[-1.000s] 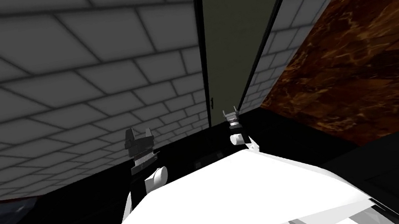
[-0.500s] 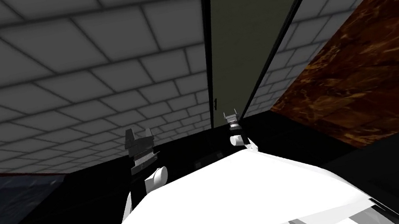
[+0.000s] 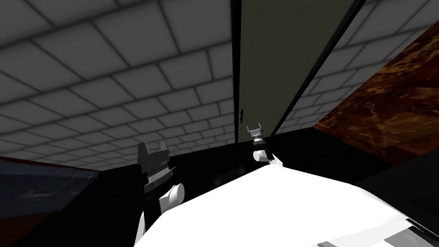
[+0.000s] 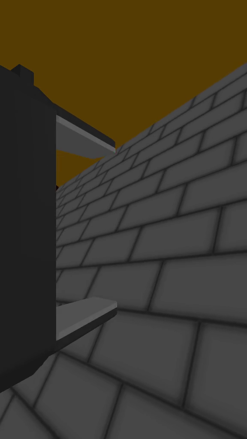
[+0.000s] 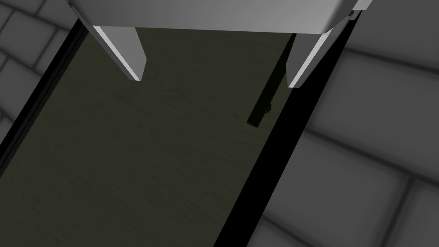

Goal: Pull the door open

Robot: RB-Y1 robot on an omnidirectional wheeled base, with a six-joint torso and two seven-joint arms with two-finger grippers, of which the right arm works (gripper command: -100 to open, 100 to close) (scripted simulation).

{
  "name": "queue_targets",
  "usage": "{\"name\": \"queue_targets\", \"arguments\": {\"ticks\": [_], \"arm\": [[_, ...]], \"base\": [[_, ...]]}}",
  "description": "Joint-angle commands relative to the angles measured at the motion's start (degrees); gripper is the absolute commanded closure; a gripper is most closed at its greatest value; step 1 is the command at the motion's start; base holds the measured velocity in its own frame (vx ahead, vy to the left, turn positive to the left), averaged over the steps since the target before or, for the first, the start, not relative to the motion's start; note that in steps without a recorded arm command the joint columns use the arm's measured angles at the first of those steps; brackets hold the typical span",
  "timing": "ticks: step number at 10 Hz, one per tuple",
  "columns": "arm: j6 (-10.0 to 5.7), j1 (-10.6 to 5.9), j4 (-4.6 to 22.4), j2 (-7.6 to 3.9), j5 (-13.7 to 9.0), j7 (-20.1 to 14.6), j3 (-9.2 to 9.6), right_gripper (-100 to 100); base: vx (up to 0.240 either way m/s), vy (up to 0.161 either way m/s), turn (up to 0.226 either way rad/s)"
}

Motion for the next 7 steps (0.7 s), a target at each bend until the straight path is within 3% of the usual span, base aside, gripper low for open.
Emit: {"name": "queue_targets", "arguments": {"ticks": [1, 6, 7], "arm": [[-0.84, -0.45, 2.2, 0.04, -0.7, -1.6, -0.06, -100], [-2.49, -1.8, 8.1, 0.21, -3.0, -5.7, -0.51, -100], [-3.14, -2.33, 10.3, 0.29, -3.8, -7.4, -0.68, -100]], "base": [[0.046, -0.082, 0.186], [0.043, -0.098, 0.164], [0.06, -0.129, 0.272]]}}
